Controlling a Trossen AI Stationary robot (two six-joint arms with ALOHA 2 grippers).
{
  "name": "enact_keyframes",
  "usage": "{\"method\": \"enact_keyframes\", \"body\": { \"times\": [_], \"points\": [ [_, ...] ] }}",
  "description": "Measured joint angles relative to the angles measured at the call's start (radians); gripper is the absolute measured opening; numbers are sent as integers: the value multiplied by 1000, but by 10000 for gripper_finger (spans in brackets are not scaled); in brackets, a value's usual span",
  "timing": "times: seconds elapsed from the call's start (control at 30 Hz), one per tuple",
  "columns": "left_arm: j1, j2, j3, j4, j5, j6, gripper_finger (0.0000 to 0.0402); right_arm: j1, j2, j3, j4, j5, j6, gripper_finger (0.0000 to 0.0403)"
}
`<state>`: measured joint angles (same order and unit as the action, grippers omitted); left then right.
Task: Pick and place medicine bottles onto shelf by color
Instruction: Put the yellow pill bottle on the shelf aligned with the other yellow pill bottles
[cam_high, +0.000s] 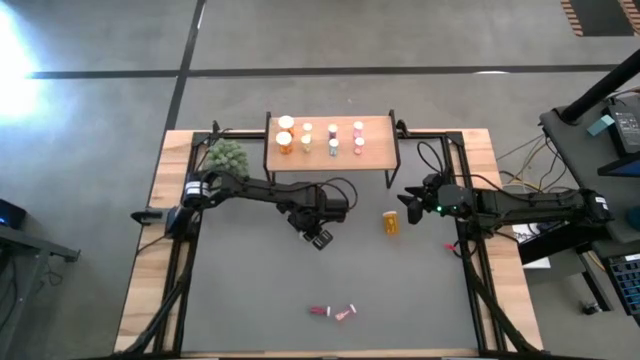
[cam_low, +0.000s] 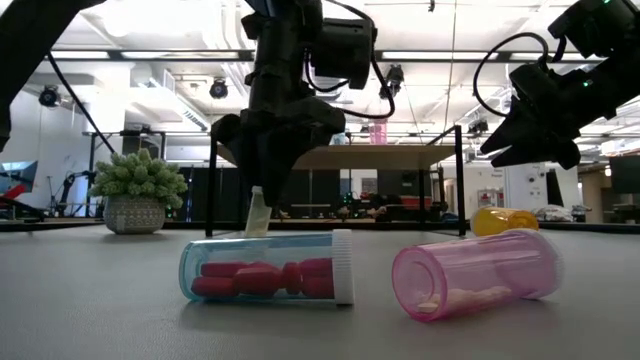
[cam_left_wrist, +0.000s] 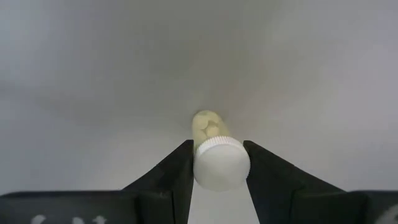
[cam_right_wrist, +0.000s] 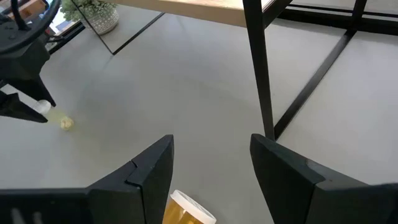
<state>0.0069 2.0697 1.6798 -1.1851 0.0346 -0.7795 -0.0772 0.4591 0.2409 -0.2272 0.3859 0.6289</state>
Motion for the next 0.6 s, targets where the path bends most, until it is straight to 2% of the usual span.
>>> {"method": "enact_keyframes", "body": {
  "times": [0.4, 0.6],
  "points": [
    [-5, -2, -2, -3, -121, 1, 114, 0, 0, 0, 0, 0, 0, 203],
    [-9, -4, -3, -3, -148, 4, 114, 0, 0, 0, 0, 0, 0, 203]
  ]
}}
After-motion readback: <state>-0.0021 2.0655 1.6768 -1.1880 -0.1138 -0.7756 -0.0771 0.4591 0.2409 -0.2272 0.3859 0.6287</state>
